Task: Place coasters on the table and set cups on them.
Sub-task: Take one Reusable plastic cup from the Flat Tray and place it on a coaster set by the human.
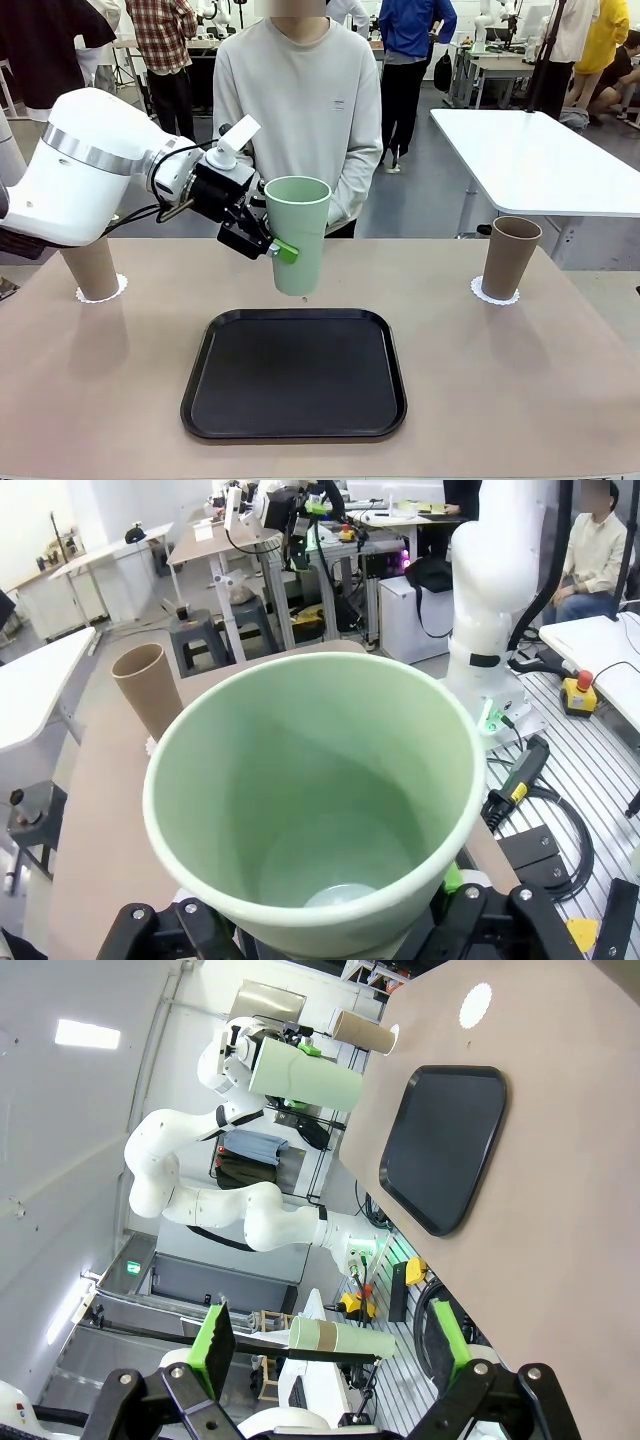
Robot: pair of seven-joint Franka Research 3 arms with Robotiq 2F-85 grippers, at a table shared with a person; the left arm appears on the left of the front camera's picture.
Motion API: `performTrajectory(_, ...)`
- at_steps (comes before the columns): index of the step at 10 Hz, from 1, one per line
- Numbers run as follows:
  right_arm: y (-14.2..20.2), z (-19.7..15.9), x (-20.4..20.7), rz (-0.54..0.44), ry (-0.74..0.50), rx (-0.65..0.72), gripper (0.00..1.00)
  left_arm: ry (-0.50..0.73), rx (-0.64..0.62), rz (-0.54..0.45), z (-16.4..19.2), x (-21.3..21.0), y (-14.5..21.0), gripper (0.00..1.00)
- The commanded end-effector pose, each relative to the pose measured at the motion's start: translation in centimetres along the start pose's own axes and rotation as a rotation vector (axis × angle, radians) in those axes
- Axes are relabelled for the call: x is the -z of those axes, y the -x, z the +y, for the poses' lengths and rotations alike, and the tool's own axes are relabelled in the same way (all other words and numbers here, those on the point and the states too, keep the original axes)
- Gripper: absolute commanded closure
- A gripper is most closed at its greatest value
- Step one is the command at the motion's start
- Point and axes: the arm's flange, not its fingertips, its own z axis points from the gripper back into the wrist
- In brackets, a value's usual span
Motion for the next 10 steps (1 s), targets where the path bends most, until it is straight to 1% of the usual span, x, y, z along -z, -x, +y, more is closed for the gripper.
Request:
performTrajectory(1,0.2,0.0,0.1,0.000,-0.008,-0.004,0.00,-0.022,-0.048,-0.048,5.0,-1.0,1.4,0.12)
performTrajectory(2,0.2,0.0,0.1,0.000,-0.008,-0.004,0.00,-0.059,-0.056,-0.050,8.7,-1.6,2.8,0.12)
performTrajectory(3,0.2,0.0,0.1,0.000,-0.008,-0.004,0.00,-0.037,-0.064,-0.050,11.8,-2.0,3.7,0.12)
performTrajectory(4,0.2,0.0,0.1,0.000,-0.008,-0.004,0.00,-0.021,-0.065,-0.053,13.2,-2.1,4.4,0.12)
performTrajectory(7,0.2,0.0,0.1,0.000,-0.008,-0.004,0.00,-0.007,-0.091,0.001,17.5,-2.5,6.6,0.12)
performTrajectory(9,0.2,0.0,0.1,0.000,-0.008,-0.004,0.00,-0.003,-0.056,0.053,18.7,-2.0,7.5,0.12)
performTrajectory(10,0.2,0.0,0.1,0.000,-0.008,-0.004,0.00,0.012,-0.048,0.062,18.8,-1.9,8.0,0.12)
